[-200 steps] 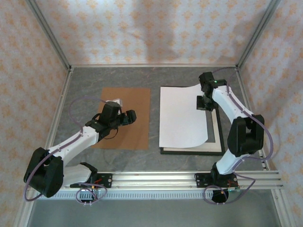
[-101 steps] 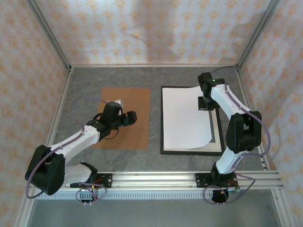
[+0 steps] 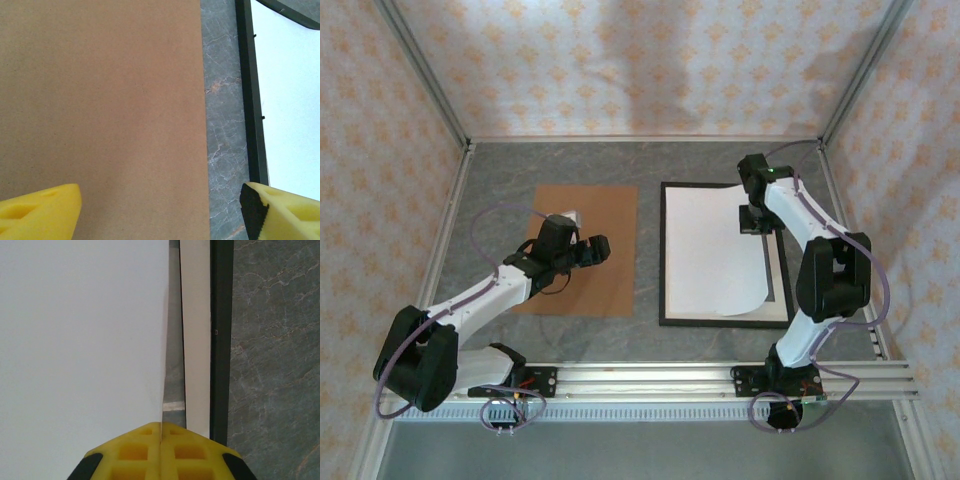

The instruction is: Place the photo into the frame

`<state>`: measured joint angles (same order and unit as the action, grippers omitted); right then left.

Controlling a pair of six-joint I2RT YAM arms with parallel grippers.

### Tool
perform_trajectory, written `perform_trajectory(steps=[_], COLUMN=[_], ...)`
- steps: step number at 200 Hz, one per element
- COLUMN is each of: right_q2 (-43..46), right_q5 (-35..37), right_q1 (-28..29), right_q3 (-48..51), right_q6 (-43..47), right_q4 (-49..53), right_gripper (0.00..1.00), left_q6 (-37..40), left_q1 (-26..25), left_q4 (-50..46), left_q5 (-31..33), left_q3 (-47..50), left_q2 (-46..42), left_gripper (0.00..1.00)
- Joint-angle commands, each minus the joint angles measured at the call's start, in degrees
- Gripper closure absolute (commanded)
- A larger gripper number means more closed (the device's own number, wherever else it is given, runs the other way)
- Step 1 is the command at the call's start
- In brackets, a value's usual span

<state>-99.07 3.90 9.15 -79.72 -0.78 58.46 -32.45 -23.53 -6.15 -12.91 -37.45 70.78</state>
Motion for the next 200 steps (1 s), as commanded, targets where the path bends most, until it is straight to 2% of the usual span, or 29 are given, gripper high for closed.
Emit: perform_trajectory(steps=[1,114,151,200], right_q2=[0.0,-1.1,-2.3,-5.9], right_q5=[-0.7,-3.7,-3.5,-2.1], right_q1=[-0.8,-3.3,-3.3,-3.6], right_q3=[1.0,2.5,2.2,0.6], right_q6=[-2.2,-3.5,-3.7,-4.0], right_q4=[-0.5,-1.6,-2.6,-4.6], right_gripper=[1.0,1.0,0.9,0.7], left_q6=[0.9,0.6,0.6,0.6], left_q1=[0.4,0.3,0.4,0.3], left_q4=[1.0,1.6,1.6,1.8], left_q5=[-0.2,-0.6,-0.7,-1.0], left_q3=[-0.9,-1.0,-1.0,-1.2], left_q2=[0.7,1.3,1.5,1.8], left_gripper=[0.17,0.16,0.16,0.16])
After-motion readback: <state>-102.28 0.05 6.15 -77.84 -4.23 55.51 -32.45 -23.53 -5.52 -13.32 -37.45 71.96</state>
